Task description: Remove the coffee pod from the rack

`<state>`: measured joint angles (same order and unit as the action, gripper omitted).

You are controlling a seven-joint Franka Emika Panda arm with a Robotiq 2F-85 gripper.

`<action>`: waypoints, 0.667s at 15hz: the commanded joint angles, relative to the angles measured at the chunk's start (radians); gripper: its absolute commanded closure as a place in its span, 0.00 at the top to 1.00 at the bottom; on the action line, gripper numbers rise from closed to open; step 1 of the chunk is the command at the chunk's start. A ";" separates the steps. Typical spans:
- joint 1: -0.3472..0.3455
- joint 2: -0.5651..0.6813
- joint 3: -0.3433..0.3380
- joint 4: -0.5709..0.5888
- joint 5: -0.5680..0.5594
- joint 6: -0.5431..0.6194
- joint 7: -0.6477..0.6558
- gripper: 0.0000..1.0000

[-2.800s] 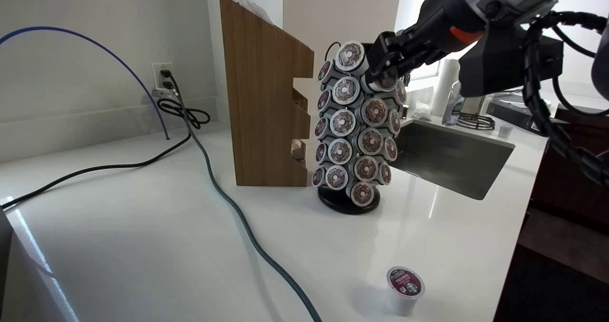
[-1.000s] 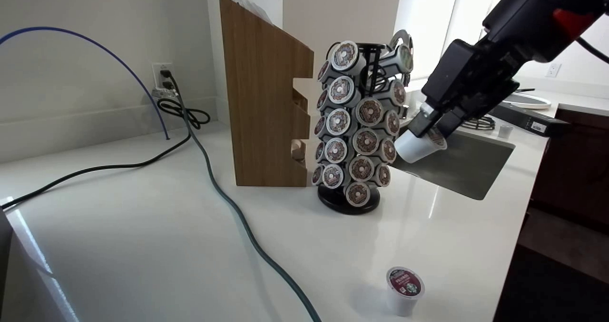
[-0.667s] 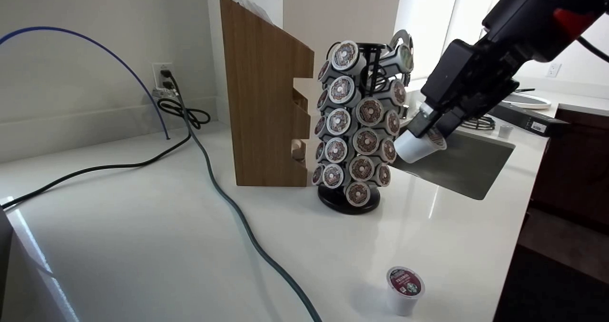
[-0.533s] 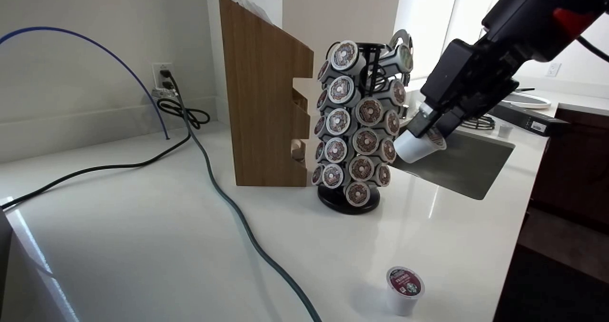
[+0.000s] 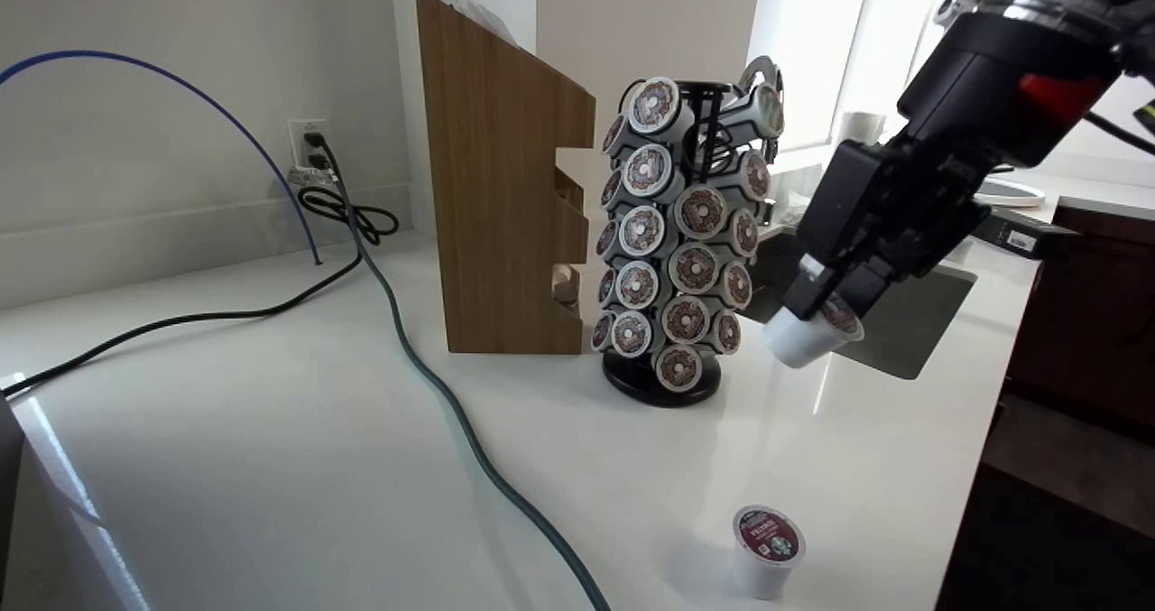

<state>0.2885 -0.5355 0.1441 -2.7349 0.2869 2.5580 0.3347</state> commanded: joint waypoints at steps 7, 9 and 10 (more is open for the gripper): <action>-0.097 0.261 -0.008 0.091 0.085 -0.131 0.075 0.29; -0.101 0.307 -0.012 0.102 0.107 -0.126 0.066 0.29; -0.103 0.323 -0.011 0.107 0.117 -0.130 0.067 0.29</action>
<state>0.1939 -0.2813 0.1335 -2.6687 0.3547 2.4668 0.4019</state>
